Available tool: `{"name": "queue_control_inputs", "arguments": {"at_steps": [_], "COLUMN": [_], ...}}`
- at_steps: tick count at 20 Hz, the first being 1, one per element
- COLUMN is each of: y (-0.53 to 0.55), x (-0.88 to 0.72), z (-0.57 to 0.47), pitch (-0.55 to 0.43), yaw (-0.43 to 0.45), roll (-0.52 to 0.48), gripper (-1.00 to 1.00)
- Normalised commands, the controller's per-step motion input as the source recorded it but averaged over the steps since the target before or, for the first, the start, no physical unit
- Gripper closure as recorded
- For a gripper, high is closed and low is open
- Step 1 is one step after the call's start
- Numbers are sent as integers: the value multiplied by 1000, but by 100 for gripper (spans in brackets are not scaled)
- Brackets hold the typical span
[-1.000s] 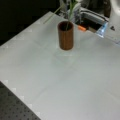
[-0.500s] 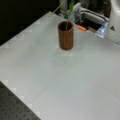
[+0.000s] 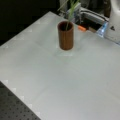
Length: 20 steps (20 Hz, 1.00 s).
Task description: Flower insertion into a vase
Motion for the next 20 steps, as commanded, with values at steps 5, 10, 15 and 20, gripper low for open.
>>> {"name": "queue_control_inputs", "arguments": {"at_steps": [5,10,15,20], "y": [-120,-34,-34,-172], "x": [-41,210,446,557], "z": [-78,86,244,265], "pitch": [132,533,785,822], "yaw": [156,163,66,-63], "roll": [-107,-138,-135,-88], "gripper": [100,100,100,100]}}
